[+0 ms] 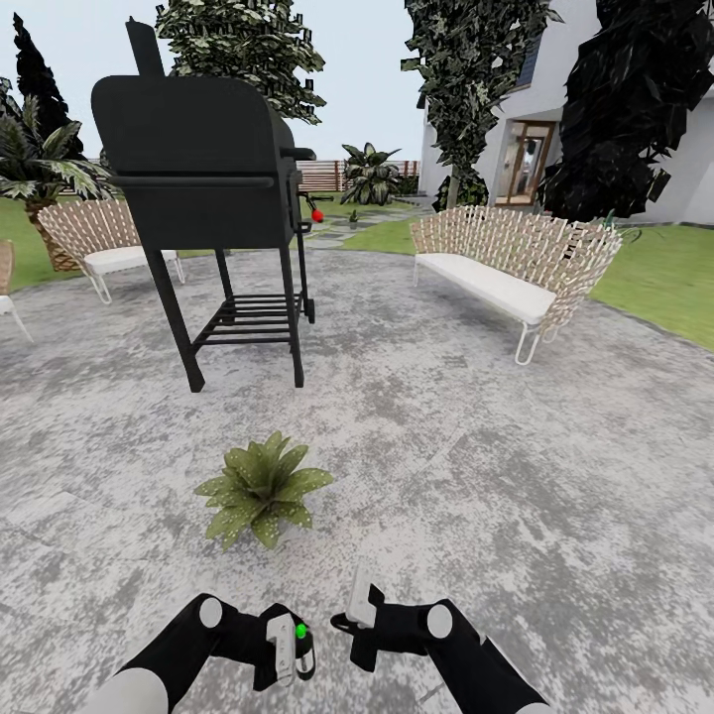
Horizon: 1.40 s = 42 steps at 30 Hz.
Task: Pick up the pesticide atomizer in the garden and spray insectifuge to fully cover both potted plants in the garden.
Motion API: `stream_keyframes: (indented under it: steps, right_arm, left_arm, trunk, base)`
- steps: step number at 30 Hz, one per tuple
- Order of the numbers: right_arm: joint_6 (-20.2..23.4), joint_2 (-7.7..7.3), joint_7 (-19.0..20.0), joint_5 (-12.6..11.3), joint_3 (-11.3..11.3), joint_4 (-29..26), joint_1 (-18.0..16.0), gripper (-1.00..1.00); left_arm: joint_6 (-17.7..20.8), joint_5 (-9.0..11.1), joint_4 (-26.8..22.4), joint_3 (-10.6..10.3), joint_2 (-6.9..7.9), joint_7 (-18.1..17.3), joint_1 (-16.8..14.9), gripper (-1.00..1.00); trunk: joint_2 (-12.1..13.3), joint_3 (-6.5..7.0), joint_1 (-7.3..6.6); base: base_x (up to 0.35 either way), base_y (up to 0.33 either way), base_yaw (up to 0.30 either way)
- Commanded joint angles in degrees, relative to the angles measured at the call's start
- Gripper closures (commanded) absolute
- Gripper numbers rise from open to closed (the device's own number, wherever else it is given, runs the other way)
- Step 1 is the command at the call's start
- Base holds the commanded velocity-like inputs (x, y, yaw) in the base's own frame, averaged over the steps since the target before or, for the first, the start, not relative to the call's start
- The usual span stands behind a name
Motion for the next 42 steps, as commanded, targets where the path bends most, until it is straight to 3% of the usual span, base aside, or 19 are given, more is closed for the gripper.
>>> stream_keyframes:
  steps: [1, 19, 28, 33, 42]
  right_arm:
    - [-0.4, 0.02, 0.0, 0.6, -0.1, 0.0, 0.0, 1.0]
    - [-0.4, 0.0, 0.0, 0.8, -0.1, 0.3, 0.0, 1.0]
    - [-0.4, -0.07, -0.1, 0.9, -0.2, 0.4, 0.0, 1.0]
    - [-0.4, -0.07, -0.1, 0.9, -0.2, 0.4, 0.0, 1.0]
    - [-0.4, -0.08, -0.1, 0.9, -0.2, 0.4, 0.0, 1.0]
  left_arm:
    - [-0.2, -0.3, -0.1, 0.3, -0.25, -0.4, -0.1, 1.0]
    - [-0.4, -0.2, -0.1, 0.3, -1.8, -0.9, -0.4, 1.0]
    - [-0.1, -0.2, -0.2, 0.3, -2.15, -3.2, -0.5, 1.0]
    - [-0.1, -0.2, -0.3, 0.3, -3.43, -3.2, -0.6, 1.0]
    - [0.0, -0.2, -0.3, 0.3, -4.03, -3.2, -0.6, 1.0]
  trunk:
    - [0.0, -0.05, -0.01]
    - [0.0, -0.05, -0.01]
    - [0.0, -0.05, -0.01]
    - [0.0, -0.05, -0.01]
    - [0.0, -0.05, -0.01]
  base:
    - [0.0, 0.0, 0.0]
    - [0.0, 0.0, 0.0]
    - [0.0, 0.0, 0.0]
    - [0.0, 0.0, 0.0]
    - [0.0, 0.0, 0.0]
